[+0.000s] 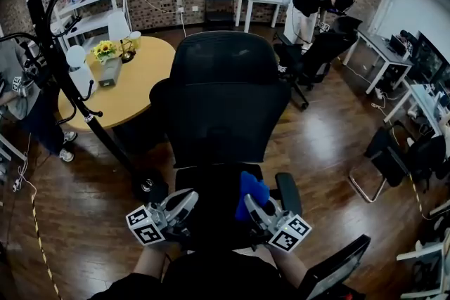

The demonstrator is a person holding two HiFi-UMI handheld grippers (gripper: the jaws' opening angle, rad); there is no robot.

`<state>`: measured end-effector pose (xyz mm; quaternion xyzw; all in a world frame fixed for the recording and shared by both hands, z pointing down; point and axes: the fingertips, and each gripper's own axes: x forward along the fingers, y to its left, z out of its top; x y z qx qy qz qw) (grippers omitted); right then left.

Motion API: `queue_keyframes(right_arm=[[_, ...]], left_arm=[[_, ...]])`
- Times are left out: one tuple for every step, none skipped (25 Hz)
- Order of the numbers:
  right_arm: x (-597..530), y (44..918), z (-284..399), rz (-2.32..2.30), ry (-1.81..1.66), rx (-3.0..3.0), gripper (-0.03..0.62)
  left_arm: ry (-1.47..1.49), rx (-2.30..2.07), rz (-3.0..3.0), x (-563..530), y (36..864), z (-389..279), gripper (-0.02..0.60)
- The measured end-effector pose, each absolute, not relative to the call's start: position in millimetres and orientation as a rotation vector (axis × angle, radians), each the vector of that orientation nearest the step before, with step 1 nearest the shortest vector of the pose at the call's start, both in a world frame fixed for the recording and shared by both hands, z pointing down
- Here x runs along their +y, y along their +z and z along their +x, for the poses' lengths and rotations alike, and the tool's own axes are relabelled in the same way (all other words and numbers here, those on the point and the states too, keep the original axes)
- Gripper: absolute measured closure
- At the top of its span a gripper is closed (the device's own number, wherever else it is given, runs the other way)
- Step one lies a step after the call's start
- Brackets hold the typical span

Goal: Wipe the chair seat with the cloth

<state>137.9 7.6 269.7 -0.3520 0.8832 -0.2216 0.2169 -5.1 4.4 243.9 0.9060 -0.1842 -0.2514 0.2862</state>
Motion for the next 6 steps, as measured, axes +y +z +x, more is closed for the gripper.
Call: queue_keyframes(right_arm=[[7.7,270.3,138.9,-0.976,-0.615,2.444,0.534],[7.9,270.9,139.7,-0.975,-0.616,2.443,0.534],[8.2,271.6,140.3,-0.974,-0.616,2.442,0.534],[8.5,272.0,140.8,-0.972,-0.617,2.443,0.534],[9.0,272.4,141.2,-0.97,-0.618,2.444,0.534],[9.4,272.7,141.6,-0.968,-0.618,2.444,0.534]], left_arm=[[-0.669,-0.488,2.422,4.7,244.1,-3.2,0.581],[-0.667,-0.484,2.424,5.1,244.2,-1.3,0.581],[-0.664,-0.48,2.424,5.5,244.4,0.5,0.581],[-0.662,-0.479,2.425,5.8,244.5,2.2,0.581],[-0.659,-0.478,2.425,5.9,244.6,3.8,0.581],[-0.657,-0.478,2.424,6.1,244.6,5.4,0.581]])
